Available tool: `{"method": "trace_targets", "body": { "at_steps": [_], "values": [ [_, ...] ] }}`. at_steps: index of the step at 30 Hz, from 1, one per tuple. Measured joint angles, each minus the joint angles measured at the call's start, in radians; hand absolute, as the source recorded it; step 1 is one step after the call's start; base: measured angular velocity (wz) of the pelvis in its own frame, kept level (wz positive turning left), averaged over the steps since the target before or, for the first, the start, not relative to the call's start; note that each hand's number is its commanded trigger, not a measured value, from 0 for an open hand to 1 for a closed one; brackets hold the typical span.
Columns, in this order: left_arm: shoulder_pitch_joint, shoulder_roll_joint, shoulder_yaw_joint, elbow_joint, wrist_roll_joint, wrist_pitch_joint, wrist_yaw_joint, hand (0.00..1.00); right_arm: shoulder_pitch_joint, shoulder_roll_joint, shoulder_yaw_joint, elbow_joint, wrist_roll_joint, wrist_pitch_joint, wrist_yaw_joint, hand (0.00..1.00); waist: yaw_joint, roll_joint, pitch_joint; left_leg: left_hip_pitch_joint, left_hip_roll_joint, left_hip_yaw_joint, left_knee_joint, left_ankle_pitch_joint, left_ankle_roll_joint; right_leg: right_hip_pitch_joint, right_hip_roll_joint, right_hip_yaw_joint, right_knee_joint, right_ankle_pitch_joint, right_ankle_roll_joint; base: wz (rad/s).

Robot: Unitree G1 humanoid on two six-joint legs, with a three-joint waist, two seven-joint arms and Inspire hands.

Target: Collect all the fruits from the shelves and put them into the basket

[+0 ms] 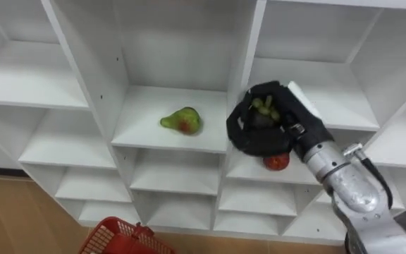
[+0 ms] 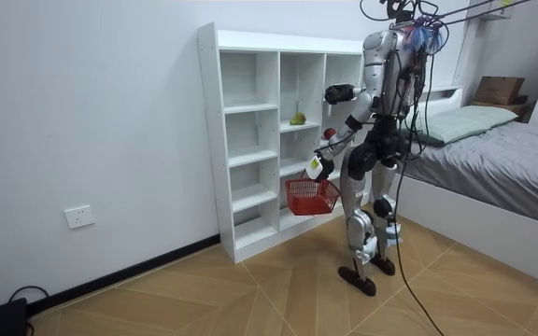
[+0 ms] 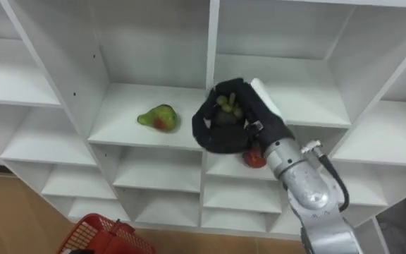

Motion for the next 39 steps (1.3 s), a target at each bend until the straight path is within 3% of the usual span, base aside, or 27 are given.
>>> {"method": "trace_targets", "body": {
  "at_steps": [5, 11, 17, 20, 23, 28, 30, 35, 39],
  "values": [
    [-0.014, -0.011, -0.011, -0.031, -0.023, 0.0, -0.007, 1.0, 0.011, 0.006, 0.033, 0.057, 0.002, 0.0, 0.026, 1.0, 0.002, -0.001, -0.0005, -0.009, -0.001, 0.0, 0.001, 0.002, 0.0, -0.008, 0.0, 0.001, -0.001, 0.001, -0.001, 0.0],
    [-0.066, -0.017, -0.074, -0.07, -0.042, 0.0, -0.032, 1.0, 0.013, 0.04, 0.07, 0.156, 0.003, 0.0, 0.025, 1.0, 0.005, -0.015, -0.0093, -0.056, -0.003, -0.012, 0.019, 0.003, 0.001, -0.049, -0.009, -0.005, 0.001, 0.002, -0.002, 0.04],
    [-0.084, -0.018, -0.105, -0.07, -0.043, -0.001, -0.037, 1.0, 0.012, 0.051, 0.088, 0.227, 0.002, -0.002, 0.022, 1.0, -0.004, -0.016, -0.0079, -0.067, -0.003, -0.015, 0.019, 0.004, 0.001, -0.055, -0.01, -0.011, 0.001, 0.002, -0.002, 0.02],
    [-0.097, -0.02, -0.125, -0.07, -0.042, -0.002, -0.049, 1.0, 0.013, 0.064, 0.089, 0.287, 0.001, -0.006, 0.012, 1.0, -0.003, -0.019, 0.0015, -0.07, -0.003, -0.015, 0.02, 0.004, 0.001, -0.06, -0.01, -0.011, 0.001, 0.002, -0.002, 0.0],
    [-0.103, -0.021, -0.126, -0.07, -0.043, -0.013, -0.051, 1.0, 0.014, 0.086, 0.09, 0.327, 0.002, -0.006, 0.007, 1.0, -0.004, -0.016, 0.0027, -0.108, -0.003, -0.015, 0.029, 0.005, 0.002, -0.097, -0.011, -0.012, 0.006, 0.004, -0.004, -0.04],
    [-0.115, -0.023, -0.14, -0.07, -0.079, -0.037, -0.072, 1.0, 0.011, 0.089, 0.104, 0.346, 0.004, -0.015, -0.018, 1.0, -0.006, -0.009, 0.0067, -0.142, -0.003, -0.015, 0.037, 0.007, 0.002, -0.129, -0.012, -0.019, 0.014, 0.005, -0.004, 0.03],
    [-0.126, -0.033, -0.151, -0.07, -0.078, -0.043, -0.084, 1.0, -0.005, 0.089, 0.106, 0.371, 0.005, -0.043, -0.045, 1.0, -0.005, -0.004, 0.0102, -0.147, -0.003, -0.016, 0.038, 0.007, 0.002, -0.132, -0.013, -0.027, 0.014, 0.005, -0.004, 0.08],
    [-0.163, -0.041, -0.171, -0.07, -0.074, -0.049, -0.128, 1.0, -0.07, 0.091, 0.106, 0.446, 0.004, -0.062, -0.093, 1.0, -0.011, -0.002, 0.0109, -0.163, -0.003, -0.025, 0.052, 0.007, 0.002, -0.134, -0.015, -0.041, 0.014, 0.005, -0.004, 0.09],
    [-0.19, -0.041, -0.178, -0.07, -0.074, -0.081, -0.157, 1.0, -0.111, 0.093, 0.106, 0.509, 0.005, -0.094, -0.108, 1.0, -0.011, 0.003, 0.013, -0.163, -0.003, -0.025, 0.053, 0.007, 0.002, -0.134, -0.015, -0.042, 0.014, 0.005, -0.004, 0.02]
  ]
}}
